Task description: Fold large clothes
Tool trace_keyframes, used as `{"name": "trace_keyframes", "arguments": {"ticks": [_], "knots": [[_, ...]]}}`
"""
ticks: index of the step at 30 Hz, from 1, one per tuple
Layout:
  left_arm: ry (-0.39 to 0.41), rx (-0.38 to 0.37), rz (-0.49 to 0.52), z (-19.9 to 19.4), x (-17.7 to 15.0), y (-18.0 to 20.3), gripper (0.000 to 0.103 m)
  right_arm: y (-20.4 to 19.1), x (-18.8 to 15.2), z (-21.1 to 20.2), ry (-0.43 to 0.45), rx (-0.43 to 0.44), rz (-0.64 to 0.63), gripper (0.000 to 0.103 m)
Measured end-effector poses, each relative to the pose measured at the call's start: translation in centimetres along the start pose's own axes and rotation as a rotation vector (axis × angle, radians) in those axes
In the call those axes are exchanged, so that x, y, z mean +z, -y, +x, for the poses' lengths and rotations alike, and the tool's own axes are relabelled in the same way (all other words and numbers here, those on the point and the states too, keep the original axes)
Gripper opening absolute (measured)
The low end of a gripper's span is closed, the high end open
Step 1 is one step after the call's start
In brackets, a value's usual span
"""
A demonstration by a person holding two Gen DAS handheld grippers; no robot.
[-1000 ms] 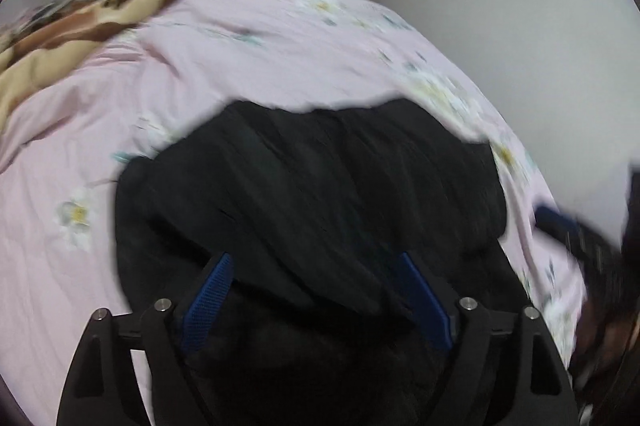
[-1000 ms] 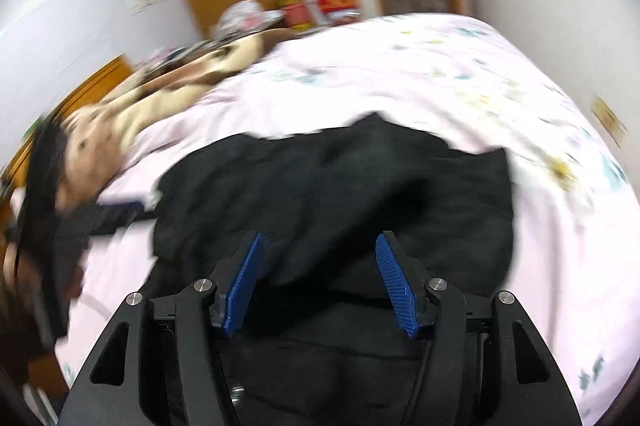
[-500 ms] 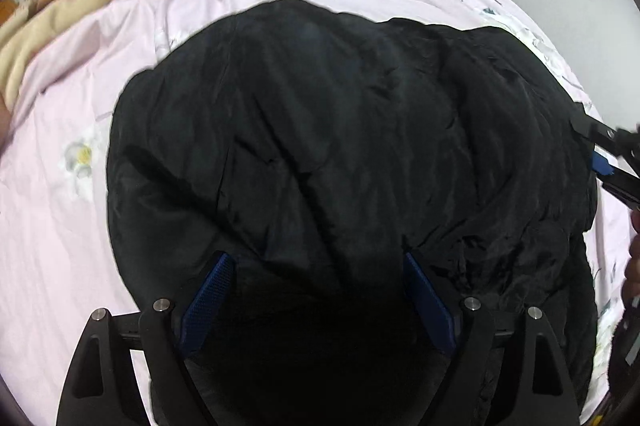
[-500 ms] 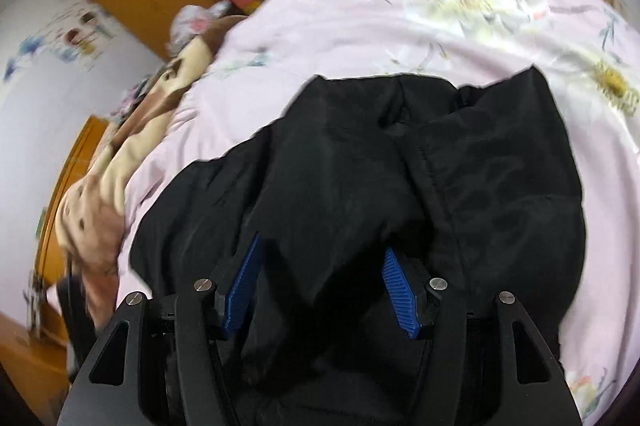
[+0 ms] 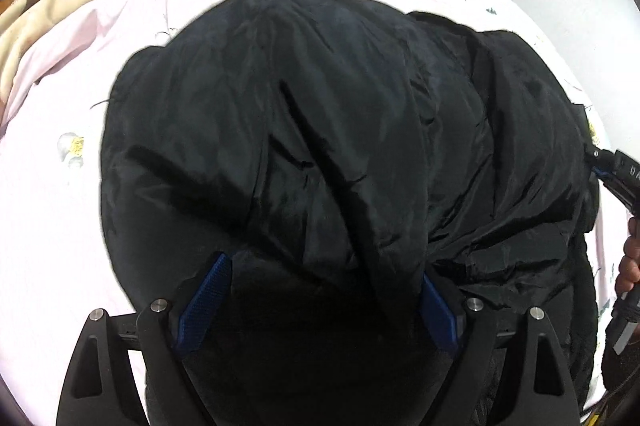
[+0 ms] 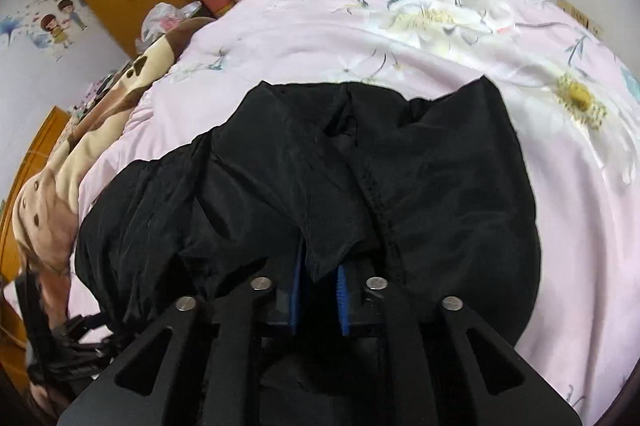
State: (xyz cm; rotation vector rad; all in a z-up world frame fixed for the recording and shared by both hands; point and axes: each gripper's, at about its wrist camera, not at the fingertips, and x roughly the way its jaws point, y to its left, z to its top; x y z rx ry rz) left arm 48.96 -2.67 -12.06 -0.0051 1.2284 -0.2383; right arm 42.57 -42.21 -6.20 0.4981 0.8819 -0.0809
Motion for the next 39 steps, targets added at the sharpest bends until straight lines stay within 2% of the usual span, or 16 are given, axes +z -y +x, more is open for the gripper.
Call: {"name": "trace_keyframes", "arguments": {"ticks": [3, 4, 9, 11, 12, 14, 16, 17, 20, 24, 25, 27, 31, 35, 37, 39], "knots": [[0.056, -0.012, 0.009, -2.4, 0.1, -1.2, 0.089, -1.1, 0.1, -1.3, -0.014, -0.056, -0.077, 0.042], [0.093, -0.001, 0.015, -3.7, 0.1, -1.6, 0.089, -1.7, 0.1, -2.3, 0.001, -0.082, -0.129, 0.045], [0.206, 0.003, -0.026, -8.2, 1.1, -3.5, 0.088, -4.5, -0.6, -6.8, 0.161, -0.172, -0.285, 0.047], [0.227, -0.007, -0.053, -9.1, 1.7, -2.8, 0.087, -6.6, -0.6, -7.6, 0.209, -0.137, -0.349, 0.047], [0.206, -0.063, -0.086, -9.4, 2.0, -2.8, 0.087, -7.4, -0.5, -7.5, 0.216, -0.132, -0.367, 0.047], [0.177, -0.128, -0.064, -9.8, 1.5, -0.8, 0.087, -9.1, -0.5, -7.2, 0.238, -0.114, -0.411, 0.047], [0.224, -0.039, -0.002, -9.9, 2.1, 0.8, 0.087, -10.8, -0.3, -5.7, 0.213, -0.059, -0.456, 0.047], [0.239, -0.006, 0.018, -9.6, 2.6, 1.4, 0.087, -11.4, -0.2, -4.9, 0.199, -0.063, -0.473, 0.047], [0.209, 0.002, 0.029, -6.9, 4.2, 2.1, 0.087, -12.0, -0.4, -2.1, 0.123, -0.027, -0.509, 0.047], [0.132, 0.094, -0.014, -2.0, 5.5, -0.8, 0.087, -10.5, -1.7, 1.4, 0.036, -0.134, -0.547, 0.047], [0.116, 0.064, -0.04, -1.1, 5.3, -1.8, 0.087, -9.2, -2.1, 2.4, 0.021, -0.159, -0.548, 0.047], [0.099, 0.01, -0.094, 0.3, 4.2, -3.2, 0.089, -7.7, -2.6, 3.0, 0.01, -0.124, -0.519, 0.047], [0.108, 0.017, -0.081, 1.8, 2.8, -4.0, 0.094, -7.2, -4.7, 4.3, 0.013, -0.169, -0.583, 0.047], [0.113, 0.013, -0.112, 2.5, 2.9, -4.5, 0.095, -6.8, -5.1, 4.5, 0.023, -0.167, -0.551, 0.047], [0.131, 0.024, -0.103, 1.7, 2.7, -4.2, 0.095, -7.0, -4.7, 4.1, 0.001, -0.159, -0.525, 0.047], [0.143, -0.02, -0.138, 0.0, 2.3, -4.3, 0.094, -7.4, -4.2, 2.6, 0.0, -0.167, -0.51, 0.048]]}}
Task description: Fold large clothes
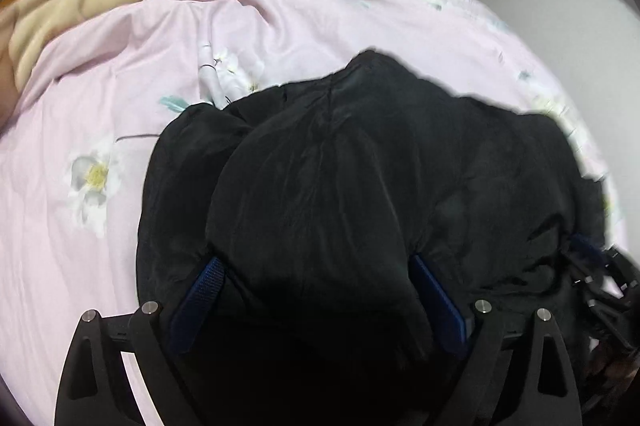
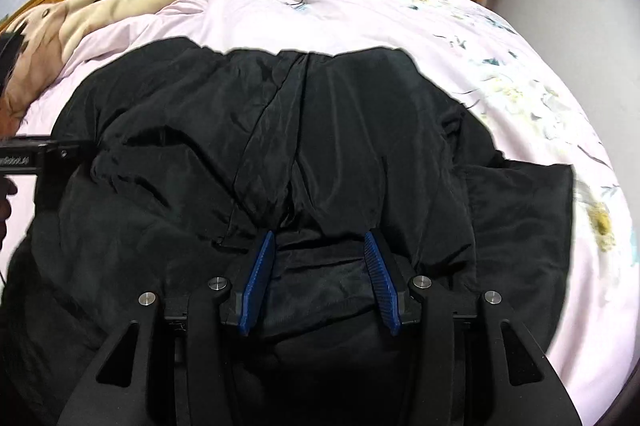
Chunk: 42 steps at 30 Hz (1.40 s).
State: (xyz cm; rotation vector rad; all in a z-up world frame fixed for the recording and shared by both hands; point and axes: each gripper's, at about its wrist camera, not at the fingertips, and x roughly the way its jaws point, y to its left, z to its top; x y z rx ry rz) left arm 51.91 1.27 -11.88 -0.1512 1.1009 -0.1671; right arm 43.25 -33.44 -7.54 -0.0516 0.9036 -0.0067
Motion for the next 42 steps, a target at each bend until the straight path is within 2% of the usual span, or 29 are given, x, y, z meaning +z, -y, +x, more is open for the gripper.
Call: {"name": "trace_keyframes", "arguments": {"ticks": [3, 4, 6, 8, 10, 11, 12, 13, 14, 17, 20, 24, 27, 30, 33, 38, 42], "knots": [[0.075, -0.066, -0.014, -3.3, -0.7, 0.0, 0.091, -0.5, 0.3, -3.8, 0.118, 0.051, 0.024, 0.048], [0.111, -0.06, 0.016, -4.2, -1.0, 0.5, 0.091, -0.8, 0.4, -5.2, 0.159, 0.097, 0.039, 0.05], [0.154, 0.011, 0.048, -4.7, -1.3, 1.2, 0.091, -2.1, 0.9, -6.3, 0.18, 0.184, 0.049, 0.054], [0.13, 0.019, 0.038, -3.9, -1.1, 1.2, 0.091, -3.6, 1.3, -5.7, 0.141, 0.239, 0.052, 0.055], [0.101, 0.067, 0.0, -2.3, -0.8, 0.6, 0.091, -4.9, 0.9, -4.5, 0.122, 0.25, 0.059, 0.055], [0.05, 0.109, -0.01, -0.7, -0.9, 0.1, 0.093, -5.4, 0.2, -3.9, 0.106, 0.258, 0.064, 0.055], [0.013, 0.095, -0.034, 0.6, -1.0, -0.6, 0.093, -6.1, -0.2, -2.8, 0.066, 0.279, 0.068, 0.055], [0.004, 0.08, -0.058, 1.2, -1.1, -1.0, 0.095, -6.9, -0.9, -1.2, 0.017, 0.275, 0.058, 0.055], [0.004, 0.063, -0.068, 1.5, -1.3, -1.4, 0.096, -7.6, -1.7, 0.0, -0.005, 0.224, 0.031, 0.055], [0.02, 0.067, -0.03, 1.5, -1.5, -1.2, 0.097, -8.4, -2.6, 1.5, 0.01, 0.148, -0.031, 0.055], [0.023, 0.075, -0.024, 1.6, -1.4, -1.2, 0.098, -8.6, -2.5, 1.9, -0.005, 0.126, -0.035, 0.055], [0.019, 0.051, -0.079, 0.1, -1.5, -1.5, 0.098, -8.3, -1.6, 1.6, -0.036, 0.14, 0.001, 0.057], [0.042, -0.008, -0.105, -2.5, -2.4, -1.6, 0.097, -7.6, -0.9, -0.6, -0.024, 0.174, 0.074, 0.058], [0.059, -0.004, -0.079, -5.3, -3.6, -1.4, 0.097, -6.9, -1.1, -4.5, 0.056, 0.167, 0.102, 0.058], [0.074, -0.02, -0.062, -8.2, -5.3, -1.2, 0.097, -6.9, -1.4, -7.5, 0.091, 0.152, 0.098, 0.058], [0.096, -0.064, -0.059, -13.2, -8.6, -1.1, 0.097, -7.1, -3.8, -13.9, 0.146, 0.145, 0.078, 0.058], [0.137, -0.053, -0.026, -17.3, -11.8, -1.0, 0.097, -7.0, -6.5, -18.2, 0.182, 0.136, 0.083, 0.058]]}}
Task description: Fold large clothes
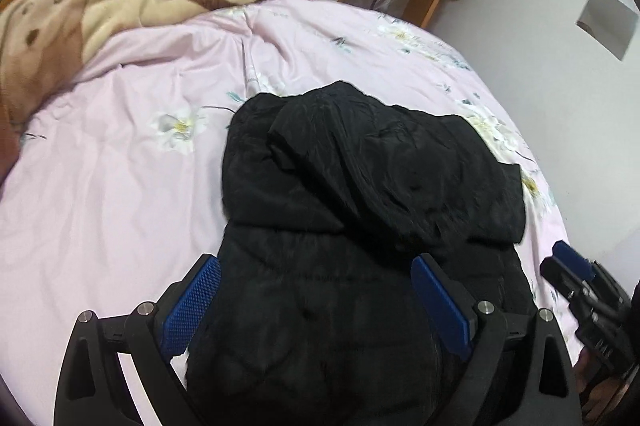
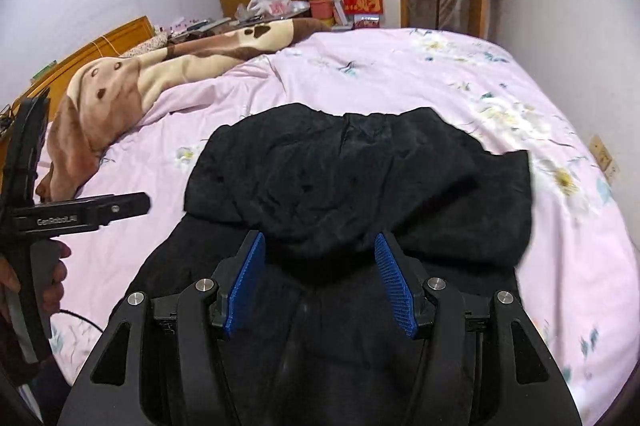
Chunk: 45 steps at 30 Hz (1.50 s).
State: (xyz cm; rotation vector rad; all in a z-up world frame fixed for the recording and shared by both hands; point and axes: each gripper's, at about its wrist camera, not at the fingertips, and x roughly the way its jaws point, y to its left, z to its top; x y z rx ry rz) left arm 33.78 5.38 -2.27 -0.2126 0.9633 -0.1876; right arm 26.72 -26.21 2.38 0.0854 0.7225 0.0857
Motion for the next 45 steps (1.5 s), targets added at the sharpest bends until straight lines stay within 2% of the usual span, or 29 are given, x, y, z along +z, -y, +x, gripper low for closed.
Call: {"name": "trace_keyframes", "arguments": {"ticks": [7, 10, 16, 20, 21, 24, 26, 29, 33, 39, 45], "knots": [[0.022, 0.018, 0.011, -5.3, -4.4, -0.2, 0.097, -0.1, -3.1, -5.4, 0.026, -0.042, 0.011, 0.058], [0.013, 0.006, 0.006, -6.9, -6.7, -0.5, 0.097, 0.0, -4.6, -7.3, 0.028, -0.054, 0.032, 0.058], [0.0, 0.033, 0.021, -8.4, -11.8, -1.5, 0.097, 0.4, -8.2, -9.6, 0.021, -0.091, 0.065, 0.059], [-0.005, 0.078, 0.019, -8.3, -14.3, -2.5, 0.097, 1.1, -10.9, -10.4, 0.006, -0.138, 0.069, 0.06], [-0.007, 0.083, 0.022, -8.2, -15.0, -2.7, 0.097, 1.4, -11.4, -10.5, 0.001, -0.142, 0.077, 0.064], [-0.048, 0.053, 0.001, -7.1, -16.3, -3.6, 0.097, 2.7, -13.2, -10.7, -0.014, -0.176, 0.107, 0.069], [-0.054, 0.088, 0.015, -6.3, -17.2, -4.0, 0.097, 3.8, -14.6, -10.6, -0.031, -0.206, 0.133, 0.07], [-0.121, 0.058, -0.007, -4.2, -18.5, -5.1, 0.097, 5.5, -16.4, -10.0, -0.066, -0.252, 0.153, 0.075], [-0.161, 0.082, -0.045, -2.0, -19.6, -6.5, 0.097, 7.8, -18.6, -9.0, -0.114, -0.322, 0.193, 0.075], [-0.184, 0.111, -0.053, 0.2, -20.3, -7.3, 0.097, 9.9, -20.2, -7.3, -0.171, -0.331, 0.222, 0.075], [-0.199, 0.101, -0.065, 1.1, -20.5, -7.4, 0.096, 11.3, -21.6, -6.3, -0.204, -0.321, 0.276, 0.075]]}}
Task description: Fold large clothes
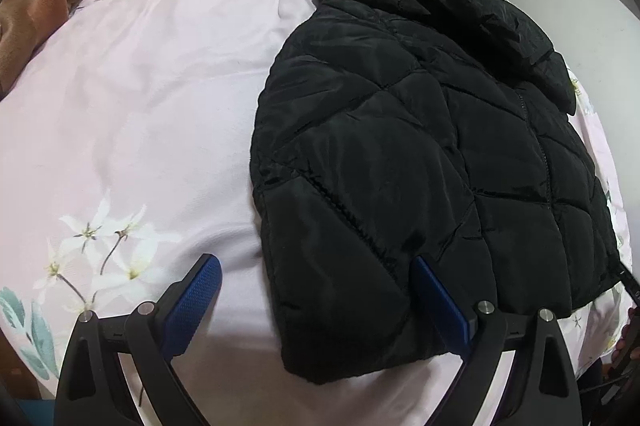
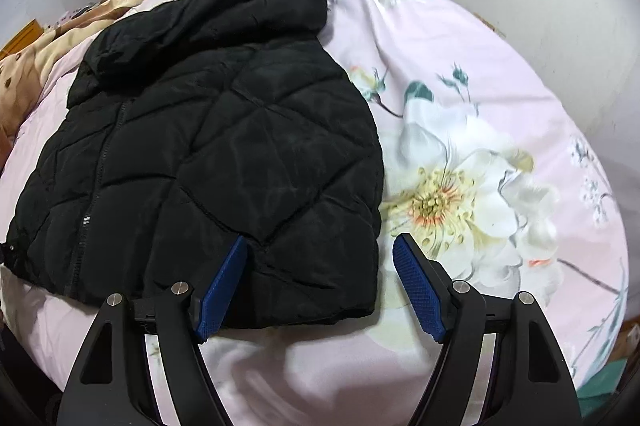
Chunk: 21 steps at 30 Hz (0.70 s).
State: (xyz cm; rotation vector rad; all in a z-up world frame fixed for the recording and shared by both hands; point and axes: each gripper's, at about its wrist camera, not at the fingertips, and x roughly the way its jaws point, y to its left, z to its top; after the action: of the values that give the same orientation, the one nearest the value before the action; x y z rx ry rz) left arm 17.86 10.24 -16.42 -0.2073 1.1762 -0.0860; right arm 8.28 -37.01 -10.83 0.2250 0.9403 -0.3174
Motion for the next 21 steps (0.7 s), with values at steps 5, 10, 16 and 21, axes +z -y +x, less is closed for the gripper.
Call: {"name": "trace_keyframes", "arguments": {"ticks": [5, 10, 16, 21], "knots": [[-0.001, 0.014, 0.03, 0.3, -0.2, 0.7, 0.082, 0.8, -0.5, 1.1, -0.036, 0.02, 0.029, 0.075], [-0.005, 0.037, 0.078, 0.6, -0.2, 2.1, 0.062, 0.3, -0.6, 1.5, -0.039, 0.008, -0.007, 0.069], [0.026, 0.058, 0.069, -0.7, -0.2, 2.6, 0.037, -0.3, -0.7, 1.1, -0.031, 0.021, -0.003, 0.035], [0.061, 0.068, 0.102, -2.3, -0.6, 3.2, 0.024, -0.5, -0.8, 0.0, -0.001, 0.029, -0.02, 0.019]]}}
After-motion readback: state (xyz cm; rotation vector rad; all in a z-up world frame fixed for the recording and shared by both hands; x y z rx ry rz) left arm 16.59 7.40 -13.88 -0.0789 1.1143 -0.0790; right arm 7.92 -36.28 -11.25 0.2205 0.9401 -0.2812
